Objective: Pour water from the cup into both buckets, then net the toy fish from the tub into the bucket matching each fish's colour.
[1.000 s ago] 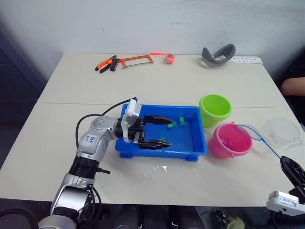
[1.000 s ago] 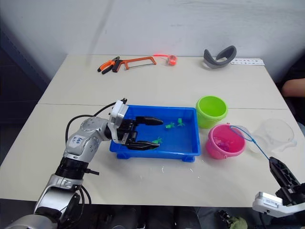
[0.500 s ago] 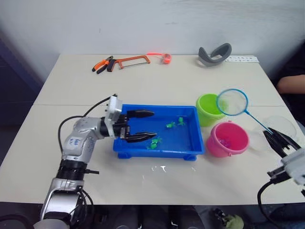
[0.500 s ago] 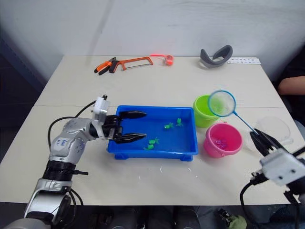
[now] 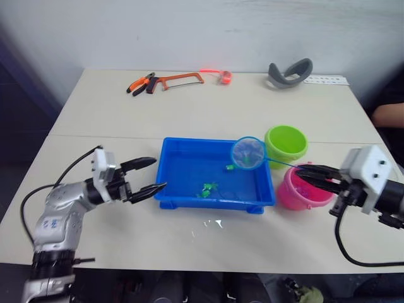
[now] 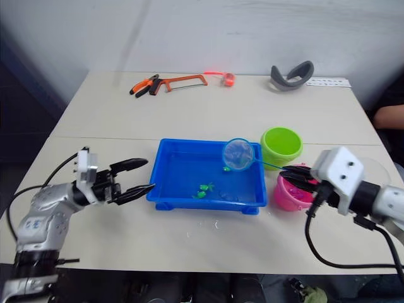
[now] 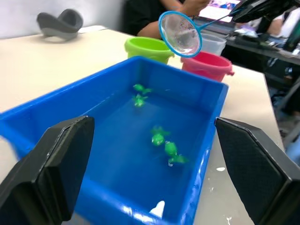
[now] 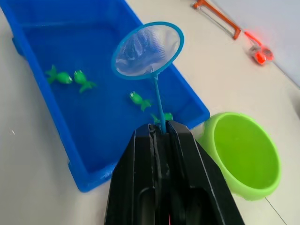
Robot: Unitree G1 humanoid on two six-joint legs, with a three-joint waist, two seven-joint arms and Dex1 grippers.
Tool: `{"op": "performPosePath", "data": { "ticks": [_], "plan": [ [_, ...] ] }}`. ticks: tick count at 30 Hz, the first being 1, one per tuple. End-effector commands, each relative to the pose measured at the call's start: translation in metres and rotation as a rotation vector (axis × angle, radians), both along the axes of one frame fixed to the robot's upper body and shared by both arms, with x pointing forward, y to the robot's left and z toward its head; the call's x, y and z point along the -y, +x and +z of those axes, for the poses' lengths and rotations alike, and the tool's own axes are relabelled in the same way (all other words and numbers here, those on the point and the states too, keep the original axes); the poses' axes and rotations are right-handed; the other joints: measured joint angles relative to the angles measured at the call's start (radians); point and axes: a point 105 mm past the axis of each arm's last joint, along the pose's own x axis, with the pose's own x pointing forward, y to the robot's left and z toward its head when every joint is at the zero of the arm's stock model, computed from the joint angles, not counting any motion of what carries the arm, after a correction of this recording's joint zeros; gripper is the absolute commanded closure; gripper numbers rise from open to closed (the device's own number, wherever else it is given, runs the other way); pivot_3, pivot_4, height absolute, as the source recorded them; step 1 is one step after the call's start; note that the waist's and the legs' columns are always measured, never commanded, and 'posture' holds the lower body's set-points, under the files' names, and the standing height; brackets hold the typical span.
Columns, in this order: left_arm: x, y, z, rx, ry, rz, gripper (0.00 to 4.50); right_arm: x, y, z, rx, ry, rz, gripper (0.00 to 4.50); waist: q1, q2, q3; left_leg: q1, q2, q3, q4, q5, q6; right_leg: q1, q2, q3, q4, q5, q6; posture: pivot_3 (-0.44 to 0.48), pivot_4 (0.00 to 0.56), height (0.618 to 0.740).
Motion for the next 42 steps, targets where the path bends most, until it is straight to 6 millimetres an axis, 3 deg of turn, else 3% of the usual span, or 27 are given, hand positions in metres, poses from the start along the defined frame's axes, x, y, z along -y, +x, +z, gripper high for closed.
{"op": "performPosePath", "data": {
  "ticks": [1, 6, 12, 16, 23, 30, 42],
  "plan": [
    [-0.004, -0.004, 0.013, 0.046, -0.014, 0.02, 0.05, -0.001, 0.004, -0.001, -0.081, -0.019, -0.001, 4.5, 0.003, 0.0, 0.0, 0.0, 0.0, 0.0, 0.0, 0.0, 0.0, 0.0, 0.0, 0.0, 0.0, 0.0, 0.0, 0.0, 0.15, 0.74],
    [0.001, -0.006, 0.014, 0.044, -0.009, 0.019, 0.05, -0.005, 0.007, 0.003, -0.097, -0.046, 0.003, 4.5, 0.001, 0.0, 0.0, 0.0, 0.0, 0.0, 0.0, 0.0, -0.001, 0.0, 0.0, -0.001, 0.0, 0.0, 0.0, 0.0, 0.15, 0.74],
    [0.008, -0.008, 0.013, 0.039, -0.01, 0.022, 0.05, -0.007, 0.002, -0.008, -0.212, -0.088, -0.06, 4.5, 0.002, 0.001, 0.0, -0.001, 0.0, 0.0, 0.0, 0.0, -0.001, -0.001, 0.0, -0.001, 0.0, 0.0, 0.0, 0.0, 0.15, 0.74],
    [0.013, -0.006, 0.013, 0.03, -0.016, 0.01, 0.05, -0.014, -0.004, -0.02, -0.426, 0.107, -0.155, 4.5, 0.001, 0.0, 0.0, -0.001, 0.0, -0.001, 0.0, 0.0, -0.001, -0.001, 0.0, -0.001, 0.0, 0.0, 0.0, 0.0, 0.15, 0.74],
    [0.009, 0.01, 0.021, 0.048, -0.01, 0.017, 0.05, -0.025, -0.01, -0.04, -0.68, 0.274, -0.259, 4.5, 0.001, 0.0, 0.0, -0.002, 0.0, -0.001, 0.0, 0.0, -0.001, -0.002, 0.0, -0.001, 0.0, 0.0, 0.0, 0.0, 0.15, 0.74],
    [0.012, 0.022, 0.028, 0.073, 0.002, -0.006, 0.05, -0.034, -0.003, -0.053, -0.727, 0.341, -0.333, 4.5, 0.001, 0.0, 0.0, -0.004, 0.0, -0.001, -0.001, 0.0, -0.001, -0.003, 0.0, -0.002, 0.002, 0.0, 0.0, 0.0, 0.15, 0.74],
    [0.021, 0.022, 0.028, 0.083, 0.001, -0.046, 0.05, -0.046, 0.006, -0.057, -0.771, 0.51, -0.553, 4.5, -0.001, 0.0, 0.0, -0.004, 0.0, 0.0, 0.0, 0.0, -0.001, -0.002, 0.002, -0.003, 0.002, 0.0, 0.0, 0.0, 0.15, 0.74]
  ]
}}
